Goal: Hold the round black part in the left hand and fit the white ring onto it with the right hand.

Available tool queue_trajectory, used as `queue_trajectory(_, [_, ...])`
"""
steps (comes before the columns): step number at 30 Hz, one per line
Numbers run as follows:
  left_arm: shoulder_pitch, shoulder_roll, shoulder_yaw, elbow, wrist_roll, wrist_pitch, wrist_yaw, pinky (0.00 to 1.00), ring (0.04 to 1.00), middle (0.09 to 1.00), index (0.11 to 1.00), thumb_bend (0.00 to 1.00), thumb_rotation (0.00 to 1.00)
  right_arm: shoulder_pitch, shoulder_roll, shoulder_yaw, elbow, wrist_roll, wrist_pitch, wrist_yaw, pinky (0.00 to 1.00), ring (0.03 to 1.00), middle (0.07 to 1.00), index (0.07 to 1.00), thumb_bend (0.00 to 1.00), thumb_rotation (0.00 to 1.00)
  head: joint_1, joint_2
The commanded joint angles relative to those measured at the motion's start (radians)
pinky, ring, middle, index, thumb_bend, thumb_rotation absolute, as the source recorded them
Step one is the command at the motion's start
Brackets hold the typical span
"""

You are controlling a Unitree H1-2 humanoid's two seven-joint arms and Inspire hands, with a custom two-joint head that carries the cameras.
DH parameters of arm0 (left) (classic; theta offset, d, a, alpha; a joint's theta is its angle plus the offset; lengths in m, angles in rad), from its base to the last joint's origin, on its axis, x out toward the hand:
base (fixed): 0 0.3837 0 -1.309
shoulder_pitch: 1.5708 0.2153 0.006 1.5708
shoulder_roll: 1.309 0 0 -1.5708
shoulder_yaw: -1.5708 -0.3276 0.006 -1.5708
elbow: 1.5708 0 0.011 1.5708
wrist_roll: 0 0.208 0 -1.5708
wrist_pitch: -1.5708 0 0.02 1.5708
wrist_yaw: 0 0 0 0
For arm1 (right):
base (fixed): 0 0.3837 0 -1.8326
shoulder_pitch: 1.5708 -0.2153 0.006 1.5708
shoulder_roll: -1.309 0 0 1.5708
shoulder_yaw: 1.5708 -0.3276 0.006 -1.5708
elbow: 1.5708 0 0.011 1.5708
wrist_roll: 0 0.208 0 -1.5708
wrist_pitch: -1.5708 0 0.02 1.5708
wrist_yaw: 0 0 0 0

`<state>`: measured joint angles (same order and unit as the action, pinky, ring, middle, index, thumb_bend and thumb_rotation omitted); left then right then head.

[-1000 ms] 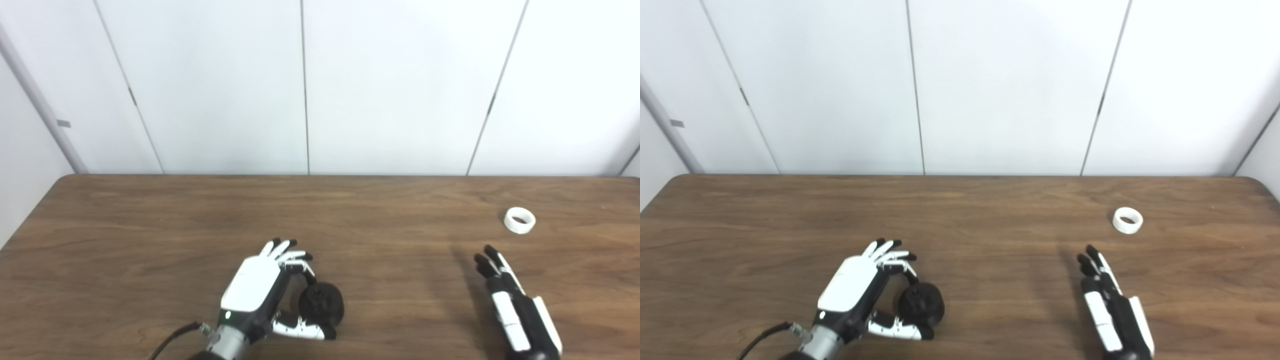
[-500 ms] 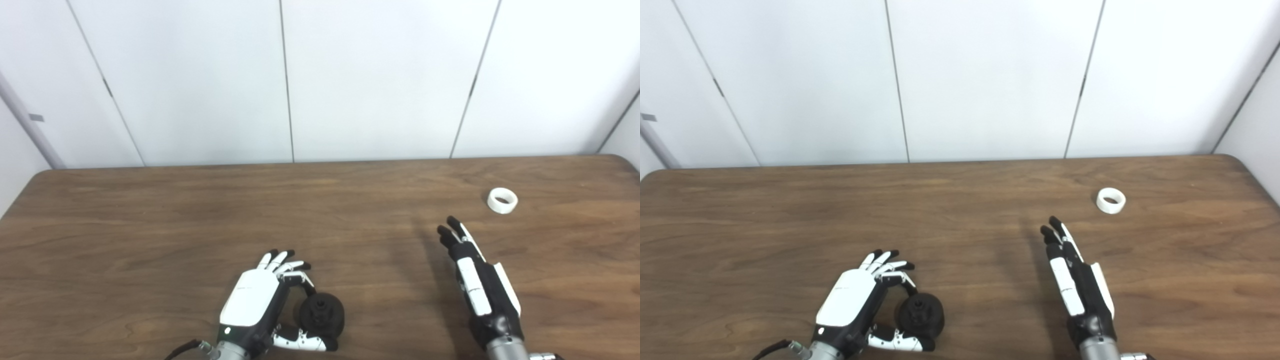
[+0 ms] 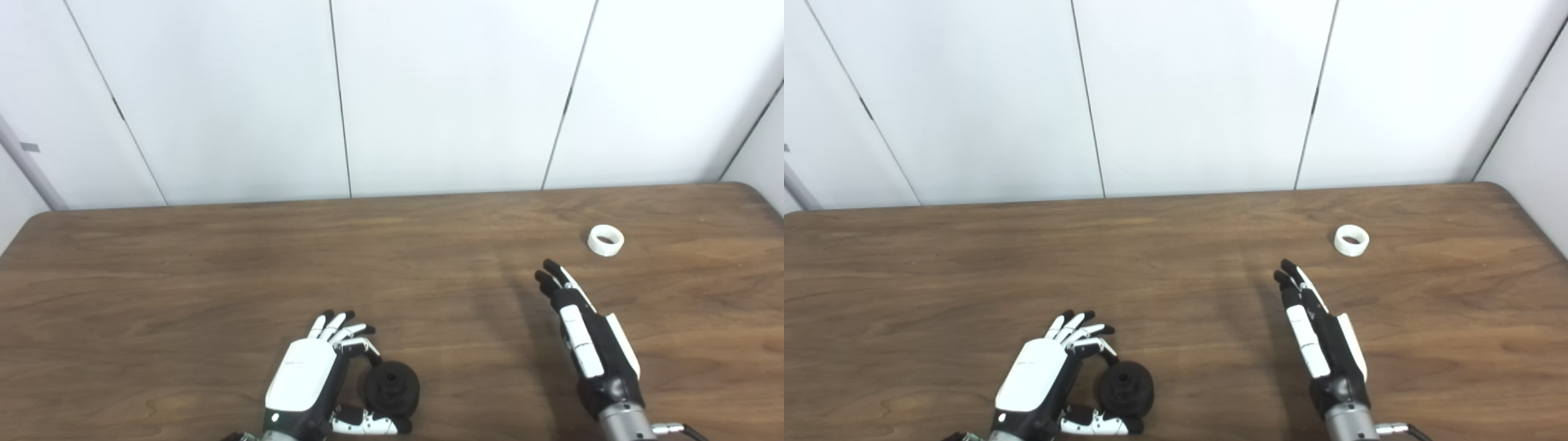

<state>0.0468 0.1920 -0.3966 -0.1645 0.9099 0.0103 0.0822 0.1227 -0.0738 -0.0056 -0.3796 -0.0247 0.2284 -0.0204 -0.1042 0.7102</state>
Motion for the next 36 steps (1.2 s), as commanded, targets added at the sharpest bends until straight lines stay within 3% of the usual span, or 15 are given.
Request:
queue_trajectory(1, [0.005, 0.006, -0.003, 0.008, 0.025, -0.008, 0.007, 1.0, 0.936, 0.814, 0.485, 0.52, 0.05, -0.027, -0.017, -0.016, -0.042, 0.0, -0.006, 0.008, 1.0, 0.952, 0.92, 0.919, 0.54, 0.89, -0.001, 0.001])
queue_trajectory(5, [0.01, 0.013, -0.001, 0.007, 0.028, -0.004, 0.0, 1.0, 0.936, 0.813, 0.485, 0.52, 0.05, -0.053, -0.047, -0.046, -0.05, -0.009, 0.012, 0.007, 1.0, 0.964, 0.923, 0.916, 0.57, 0.88, -0.047, 0.012])
queue_trajectory(8, [0.012, 0.022, 0.006, 0.01, 0.011, -0.02, 0.004, 1.0, 0.934, 0.81, 0.484, 0.52, 0.05, -0.086, -0.076, -0.077, -0.047, -0.015, 0.017, 0.006, 0.99, 0.951, 0.917, 0.901, 0.58, 0.8, -0.087, 0.016])
queue_trajectory(12, [0.015, 0.032, 0.016, 0.011, 0.014, -0.033, 0.01, 1.0, 0.925, 0.803, 0.484, 0.52, 0.05, -0.149, -0.119, -0.121, -0.049, -0.036, 0.077, -0.003, 0.95, 0.924, 0.901, 0.87, 0.6, 0.66, -0.147, 0.009])
queue_trajectory(17, [0.018, 0.046, 0.032, 0.011, 0.011, -0.045, 0.011, 1.0, 0.918, 0.798, 0.484, 0.52, 0.05, -0.229, -0.189, -0.129, -0.031, -0.133, 0.149, -0.009, 0.89, 0.902, 0.897, 0.844, 0.63, 0.57, -0.2, 0.002])
queue_trajectory(19, [0.018, 0.051, 0.036, 0.012, 0.01, -0.052, 0.013, 1.0, 0.912, 0.796, 0.484, 0.52, 0.05, -0.265, -0.22, -0.132, -0.014, -0.154, 0.172, -0.002, 0.89, 0.902, 0.893, 0.81, 0.65, 0.46, -0.209, 0.001])
queue_trajectory(22, [0.021, 0.057, 0.043, 0.014, 0.005, -0.065, 0.014, 1.0, 0.905, 0.793, 0.484, 0.52, 0.05, -0.304, -0.285, -0.111, 0.029, -0.215, 0.158, 0.01, 0.87, 0.883, 0.867, 0.795, 0.66, 0.42, -0.23, -0.001])
queue_trajectory(24, [0.023, 0.061, 0.048, 0.011, 0.004, -0.068, 0.01, 1.0, 0.901, 0.792, 0.484, 0.52, 0.05, -0.333, -0.328, -0.09, 0.054, -0.276, 0.183, 0.018, 0.89, 0.889, 0.864, 0.784, 0.69, 0.41, -0.245, 0.0])
queue_trajectory(30, [0.035, 0.065, 0.06, -0.016, -0.001, -0.057, -0.022, 1.0, 0.906, 0.796, 0.484, 0.52, 0.05, -0.42, -0.437, -0.026, 0.168, -0.414, 0.196, 0.041, 0.9, 0.946, 0.916, 0.779, 0.79, 0.34, -0.266, 0.002])
queue_trajectory(36, [0.046, 0.066, 0.07, -0.033, -0.003, -0.061, -0.033, 1.0, 0.904, 0.795, 0.484, 0.52, 0.05, -0.515, -0.499, 0.025, 0.309, -0.484, 0.196, 0.079, 0.99, 0.997, 0.954, 0.739, 0.86, 0.26, -0.271, 0.007])
